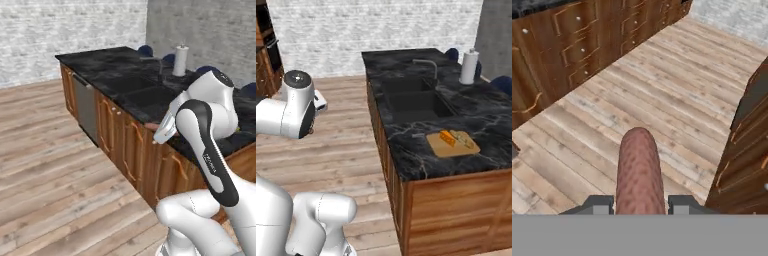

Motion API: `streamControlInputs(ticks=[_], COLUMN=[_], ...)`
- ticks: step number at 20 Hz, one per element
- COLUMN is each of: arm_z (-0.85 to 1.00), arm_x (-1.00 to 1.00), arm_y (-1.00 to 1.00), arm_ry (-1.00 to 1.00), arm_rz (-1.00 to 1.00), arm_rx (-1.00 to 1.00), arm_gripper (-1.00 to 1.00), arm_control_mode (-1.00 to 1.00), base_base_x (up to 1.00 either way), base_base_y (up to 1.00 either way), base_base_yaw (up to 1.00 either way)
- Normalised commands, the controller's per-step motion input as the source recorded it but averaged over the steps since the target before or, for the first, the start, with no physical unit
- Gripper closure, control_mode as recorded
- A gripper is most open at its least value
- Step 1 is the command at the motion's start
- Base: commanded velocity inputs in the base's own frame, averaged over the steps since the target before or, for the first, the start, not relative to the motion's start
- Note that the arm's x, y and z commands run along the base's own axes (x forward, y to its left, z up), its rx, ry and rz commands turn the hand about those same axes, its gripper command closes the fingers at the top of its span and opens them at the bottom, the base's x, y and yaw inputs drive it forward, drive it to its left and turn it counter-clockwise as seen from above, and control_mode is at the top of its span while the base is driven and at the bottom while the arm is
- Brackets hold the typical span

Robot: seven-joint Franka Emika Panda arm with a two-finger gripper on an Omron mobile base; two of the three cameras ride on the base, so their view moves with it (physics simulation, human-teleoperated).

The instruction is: Retrieve the sausage and cheese from the fridge and place them on the cutting board on the counter.

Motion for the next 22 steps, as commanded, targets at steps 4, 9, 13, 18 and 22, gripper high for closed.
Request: streamControlInputs(ticks=[4,9,13,18,22], arm_z=[0.00,0.00,0.00,0.00,0.00], arm_x=[0.00,0.00,0.00,0.00,0.00], arm_y=[0.00,0.00,0.00,0.00,0.00], arm_ry=[0.00,0.00,0.00,0.00,0.00], arm_rz=[0.00,0.00,0.00,0.00,0.00], arm_rx=[0.00,0.00,0.00,0.00,0.00], arm_gripper=[1.00,1.00,1.00,1.00,1.00], arm_control_mode=[1.00,1.00,1.00,1.00,1.00], base_base_x=[0.00,0.02,0.50,0.66,0.65], base_base_y=[0.03,0.02,0.23,0.34,0.35], base_base_yaw=[-1.00,-0.98,-0.59,-0.30,-0.05])
